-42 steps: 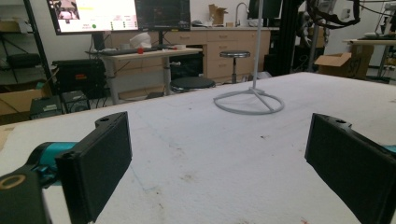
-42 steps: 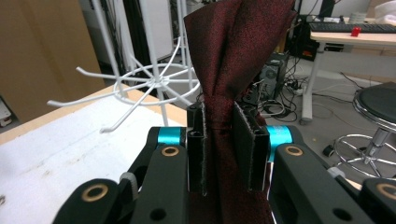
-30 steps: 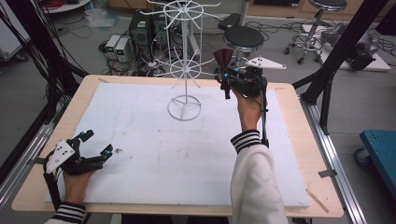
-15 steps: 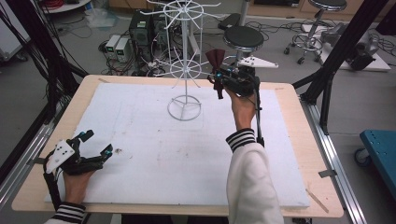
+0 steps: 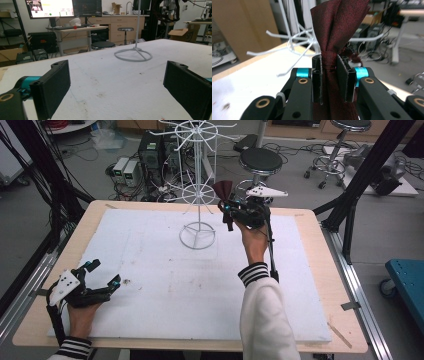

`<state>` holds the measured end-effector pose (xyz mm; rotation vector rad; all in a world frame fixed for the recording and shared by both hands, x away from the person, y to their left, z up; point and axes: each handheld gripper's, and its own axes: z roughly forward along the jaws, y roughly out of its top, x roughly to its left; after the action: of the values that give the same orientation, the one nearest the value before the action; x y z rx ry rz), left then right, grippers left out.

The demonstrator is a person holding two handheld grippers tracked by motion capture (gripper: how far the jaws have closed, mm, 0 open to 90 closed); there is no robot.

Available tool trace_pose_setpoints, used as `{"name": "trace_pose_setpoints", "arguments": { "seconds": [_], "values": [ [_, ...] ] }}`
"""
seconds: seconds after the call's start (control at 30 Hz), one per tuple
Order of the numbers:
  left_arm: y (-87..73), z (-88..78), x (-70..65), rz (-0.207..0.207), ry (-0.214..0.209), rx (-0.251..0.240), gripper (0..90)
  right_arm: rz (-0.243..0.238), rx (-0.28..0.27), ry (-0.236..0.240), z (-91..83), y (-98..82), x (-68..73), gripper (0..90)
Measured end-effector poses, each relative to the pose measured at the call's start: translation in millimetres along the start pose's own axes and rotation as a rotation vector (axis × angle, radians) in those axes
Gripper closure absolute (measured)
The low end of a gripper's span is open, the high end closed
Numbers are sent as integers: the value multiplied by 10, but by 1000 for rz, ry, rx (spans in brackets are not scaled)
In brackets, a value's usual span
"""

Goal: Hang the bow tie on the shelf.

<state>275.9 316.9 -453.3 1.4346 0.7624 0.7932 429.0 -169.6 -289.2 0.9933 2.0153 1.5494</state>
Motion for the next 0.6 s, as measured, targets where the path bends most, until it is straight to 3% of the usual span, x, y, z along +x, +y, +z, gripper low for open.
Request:
{"name": "trace_pose_setpoints", "arguments": {
  "seconds": [0.27, 0.6],
  "values": [
    [0, -1, -1, 1, 0, -1, 76, -41, 26, 8, 66, -14, 97, 762],
    [0, -2, 1, 1, -1, 0, 76, -24, 42, 8, 88, -201, 121, 762]
  ]
}}
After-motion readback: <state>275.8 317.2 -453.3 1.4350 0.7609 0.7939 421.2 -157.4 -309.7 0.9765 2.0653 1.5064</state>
